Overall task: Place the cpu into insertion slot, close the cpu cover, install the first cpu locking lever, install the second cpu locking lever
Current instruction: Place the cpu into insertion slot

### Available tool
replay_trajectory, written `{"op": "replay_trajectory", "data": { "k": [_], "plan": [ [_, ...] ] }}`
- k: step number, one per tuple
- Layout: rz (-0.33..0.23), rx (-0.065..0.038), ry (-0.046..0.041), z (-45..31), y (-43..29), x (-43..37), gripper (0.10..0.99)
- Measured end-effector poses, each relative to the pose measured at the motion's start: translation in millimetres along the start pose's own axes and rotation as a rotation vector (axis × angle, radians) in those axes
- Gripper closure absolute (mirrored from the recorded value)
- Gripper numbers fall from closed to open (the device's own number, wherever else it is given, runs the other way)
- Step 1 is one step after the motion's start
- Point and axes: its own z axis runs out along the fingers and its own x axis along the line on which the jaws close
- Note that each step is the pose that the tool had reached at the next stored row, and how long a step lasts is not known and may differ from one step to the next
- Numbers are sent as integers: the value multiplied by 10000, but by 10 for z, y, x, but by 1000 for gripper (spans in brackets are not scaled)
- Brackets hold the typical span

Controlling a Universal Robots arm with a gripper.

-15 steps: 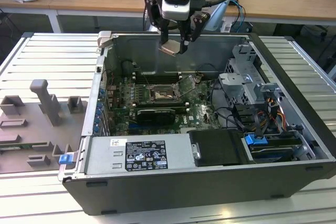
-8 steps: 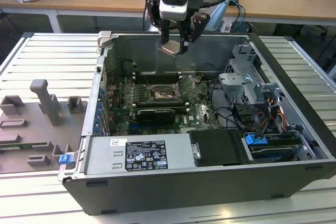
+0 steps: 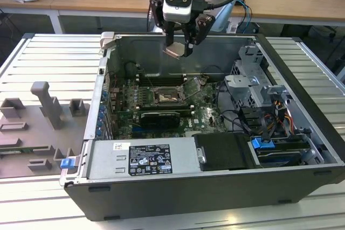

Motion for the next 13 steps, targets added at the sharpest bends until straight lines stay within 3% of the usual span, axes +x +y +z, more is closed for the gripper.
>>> {"op": "replay_trajectory", "data": {
  "k": [13],
  "plan": [
    [71, -1, -6, 36, -4, -1, 545]
  ]
}}
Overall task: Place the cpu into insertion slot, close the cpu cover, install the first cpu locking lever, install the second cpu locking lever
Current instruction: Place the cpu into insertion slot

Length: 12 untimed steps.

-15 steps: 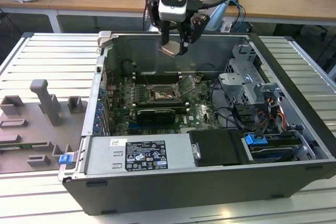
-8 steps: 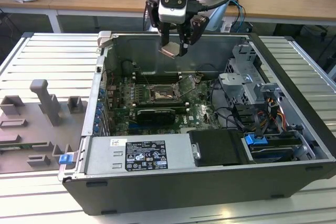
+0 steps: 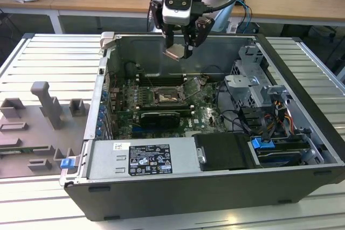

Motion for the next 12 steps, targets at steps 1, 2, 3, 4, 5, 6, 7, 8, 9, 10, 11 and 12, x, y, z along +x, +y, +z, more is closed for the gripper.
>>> {"op": "replay_trajectory", "data": {
  "k": [1, 2, 3, 4, 5, 6, 7, 8, 9, 10, 11, 12],
  "plan": [
    [31, -1, -3, 1, 0, 0, 545],
    [75, -2, -6, 1, 0, 0, 545],
    [103, -2, -8, 1, 0, 0, 545],
    [147, -4, -13, 1, 0, 0, 545],
    [198, -4, -18, 2, 0, 0, 545],
    [252, -5, -22, 2, 0, 0, 545],
    [290, -6, -25, 3, 0, 0, 545],
    [331, -7, -30, 3, 0, 0, 545],
    [391, -8, -35, 3, 0, 0, 545],
    [436, -9, -39, 4, 0, 0, 545],
    [494, -10, -44, 4, 0, 0, 545],
    [548, -11, -49, 5, 0, 0, 545]
  ]
}}
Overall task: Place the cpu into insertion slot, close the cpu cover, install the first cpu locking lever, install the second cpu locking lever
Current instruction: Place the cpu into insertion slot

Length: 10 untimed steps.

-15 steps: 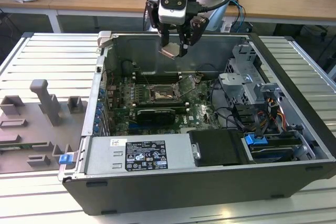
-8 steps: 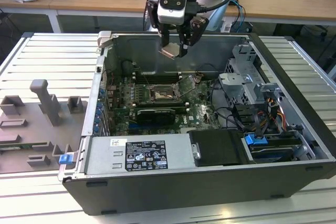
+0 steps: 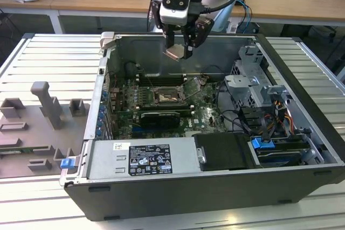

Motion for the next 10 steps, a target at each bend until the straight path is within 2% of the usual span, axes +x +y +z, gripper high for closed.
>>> {"op": "replay_trajectory", "data": {
  "k": [10],
  "plan": [
    [502, -9, -45, 5, 0, 0, 545]
  ]
}}
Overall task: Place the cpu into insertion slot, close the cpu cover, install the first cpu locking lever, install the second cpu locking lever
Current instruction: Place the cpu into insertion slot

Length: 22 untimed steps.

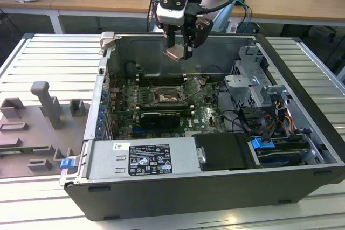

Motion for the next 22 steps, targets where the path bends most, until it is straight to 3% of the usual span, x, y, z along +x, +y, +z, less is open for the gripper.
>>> {"op": "replay_trajectory", "data": {
  "k": [22],
  "plan": [
    [1033, -20, -93, 11, -1, 0, 545]
  ]
}}
